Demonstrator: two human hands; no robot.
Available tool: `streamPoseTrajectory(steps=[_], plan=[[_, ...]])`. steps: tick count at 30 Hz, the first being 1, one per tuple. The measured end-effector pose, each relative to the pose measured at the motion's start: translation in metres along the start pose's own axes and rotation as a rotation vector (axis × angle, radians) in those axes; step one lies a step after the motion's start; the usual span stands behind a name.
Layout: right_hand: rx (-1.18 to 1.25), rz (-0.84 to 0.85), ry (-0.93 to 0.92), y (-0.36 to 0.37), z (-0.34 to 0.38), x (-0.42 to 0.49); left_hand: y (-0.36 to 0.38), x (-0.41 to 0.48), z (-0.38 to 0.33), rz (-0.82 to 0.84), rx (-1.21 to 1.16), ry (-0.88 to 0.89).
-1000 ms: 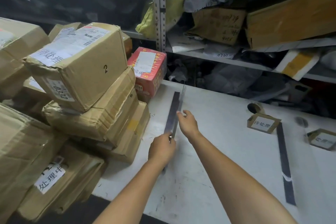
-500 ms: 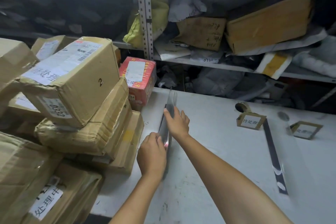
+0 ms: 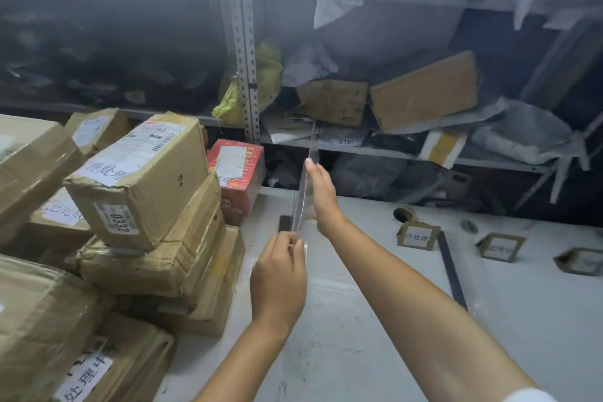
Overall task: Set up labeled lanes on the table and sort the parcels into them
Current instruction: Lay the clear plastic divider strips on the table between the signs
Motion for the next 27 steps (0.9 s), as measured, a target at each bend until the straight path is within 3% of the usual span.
streamPoseTrajectory(steps=[3, 7, 15, 19, 27], plan=[[-0.010, -0.067, 0.011, -0.041, 0.011, -0.005, 0.023, -0.001, -0.018, 0.149, -0.195, -0.064], [-0.060, -0.164, -0.038, -0.108, 0.012, -0.018, 0.062, 0.001, -0.045, 0.416, -0.554, -0.339], [0.018, -0.250, 0.004, -0.218, -0.019, -0.047, 0.167, -0.021, -0.105, 0.865, -0.755, -0.573], [0.034, -0.226, 0.020, -0.264, -0.031, -0.054, 0.210, -0.043, -0.126, 0.910, -0.770, -0.579], [0.011, -0.124, 0.064, -0.354, -0.065, -0.062, 0.270, -0.102, -0.177, 0.826, -0.797, -0.615]])
Point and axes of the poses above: each hand's wrist, its own x-axis towards the middle knuckle, its own y-axis out of the palm, z = x × y, the point moved 4 cm from there along x, towards the middle knuckle, and after that the axes turned 9 degrees about y, right-handed, at the moved point
